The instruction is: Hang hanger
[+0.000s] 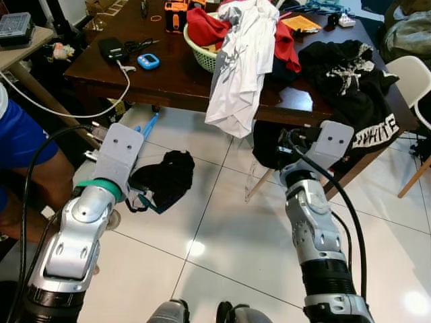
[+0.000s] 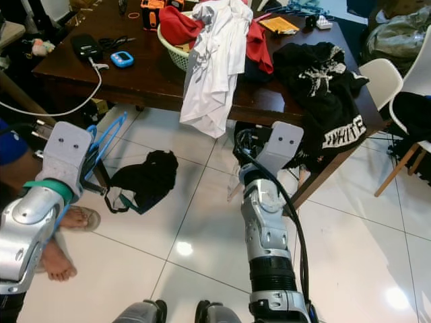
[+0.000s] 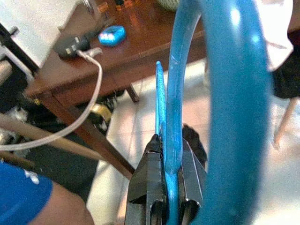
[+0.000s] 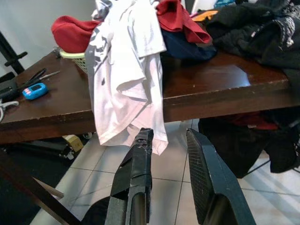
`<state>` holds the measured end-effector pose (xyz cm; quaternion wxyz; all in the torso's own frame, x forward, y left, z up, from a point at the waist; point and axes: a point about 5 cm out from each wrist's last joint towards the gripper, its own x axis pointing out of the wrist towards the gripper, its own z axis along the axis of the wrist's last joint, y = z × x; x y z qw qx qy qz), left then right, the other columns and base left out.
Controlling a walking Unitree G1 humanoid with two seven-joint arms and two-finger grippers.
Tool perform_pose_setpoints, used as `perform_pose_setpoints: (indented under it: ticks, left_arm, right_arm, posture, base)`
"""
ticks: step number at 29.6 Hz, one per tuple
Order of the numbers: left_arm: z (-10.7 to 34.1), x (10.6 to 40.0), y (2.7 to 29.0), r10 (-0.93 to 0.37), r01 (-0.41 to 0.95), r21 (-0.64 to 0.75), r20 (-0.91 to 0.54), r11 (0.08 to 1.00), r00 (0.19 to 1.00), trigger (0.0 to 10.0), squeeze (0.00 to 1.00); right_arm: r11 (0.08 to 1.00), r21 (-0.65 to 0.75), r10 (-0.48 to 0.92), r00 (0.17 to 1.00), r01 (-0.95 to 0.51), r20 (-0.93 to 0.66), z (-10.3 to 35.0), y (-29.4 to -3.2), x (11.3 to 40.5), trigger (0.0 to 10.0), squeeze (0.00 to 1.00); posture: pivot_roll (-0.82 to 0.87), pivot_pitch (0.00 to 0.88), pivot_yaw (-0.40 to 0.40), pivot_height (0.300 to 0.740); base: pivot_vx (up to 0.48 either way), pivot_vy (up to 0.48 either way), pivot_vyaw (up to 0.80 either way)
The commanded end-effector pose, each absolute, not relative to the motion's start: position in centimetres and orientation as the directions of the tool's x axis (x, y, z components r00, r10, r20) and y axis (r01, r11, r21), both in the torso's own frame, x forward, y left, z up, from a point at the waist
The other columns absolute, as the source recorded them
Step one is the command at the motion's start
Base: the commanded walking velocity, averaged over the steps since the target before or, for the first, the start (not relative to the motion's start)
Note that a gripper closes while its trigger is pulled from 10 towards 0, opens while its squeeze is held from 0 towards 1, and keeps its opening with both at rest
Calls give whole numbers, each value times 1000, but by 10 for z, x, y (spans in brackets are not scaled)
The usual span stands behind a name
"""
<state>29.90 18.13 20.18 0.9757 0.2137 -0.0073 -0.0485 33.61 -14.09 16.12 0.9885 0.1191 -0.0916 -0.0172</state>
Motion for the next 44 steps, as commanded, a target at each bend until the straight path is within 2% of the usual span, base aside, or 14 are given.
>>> perform_pose_setpoints:
  ticks: [1, 3, 7, 9, 11, 18, 36, 38, 44]
  left_arm:
    - [238, 301, 189, -92, 24, 426, 139, 905, 986, 10000, 0]
    - [252, 302, 193, -84, -3, 421, 188, 907, 979, 10000, 0]
    - [265, 303, 198, -69, -29, 397, 232, 917, 970, 10000, 0]
    - [288, 305, 204, -24, -67, 281, 308, 957, 951, 10000, 0]
    - [302, 306, 203, -10, -84, 243, 362, 966, 932, 10000, 0]
    - [314, 304, 203, -5, -127, 283, 425, 951, 905, 10000, 0]
    - [317, 308, 211, 24, -156, 281, 422, 947, 906, 10000, 0]
    - [316, 308, 211, 22, -155, 284, 421, 946, 907, 10000, 0]
    - [315, 308, 211, 21, -152, 285, 417, 946, 909, 10000, 0]
  right_arm:
    - [989, 144, -48, 972, 14, 230, 168, -143, 339, 10000, 0]
    - [995, 93, -50, 964, 27, 260, 172, -144, 340, 10000, 0]
    - [996, 77, -64, 958, 44, 280, 177, -149, 341, 10000, 0]
    - [997, 32, -76, 930, 70, 360, 192, -156, 344, 10000, 0]
    - [998, 31, -67, 902, 60, 425, 208, -157, 346, 10000, 0]
    - [999, 49, -32, 876, 9, 481, 226, -147, 343, 10000, 0]
    - [996, 89, -42, 895, 3, 443, 216, -147, 346, 10000, 0]
    - [985, 172, -89, 910, 20, 405, 214, -154, 349, 10000, 0]
    - [981, 191, -117, 910, 43, 399, 215, -162, 350, 10000, 0]
  posture:
    - [151, 48, 24, 740]
    - [151, 48, 24, 740]
    - [158, 52, 25, 740]
    - [168, 55, 28, 740]
    - [168, 54, 28, 740]
    - [171, 61, 22, 740]
    - [172, 78, 24, 740]
    - [172, 78, 24, 740]
    - [169, 83, 21, 740]
  base:
    - [0, 0, 0]
    - [0, 0, 0]
    - [0, 0, 0]
    - [0, 0, 0]
    - [0, 0, 0]
    - [40, 0, 0]
    - [412, 0, 0]
    - [465, 0, -800]
    - [469, 0, -800]
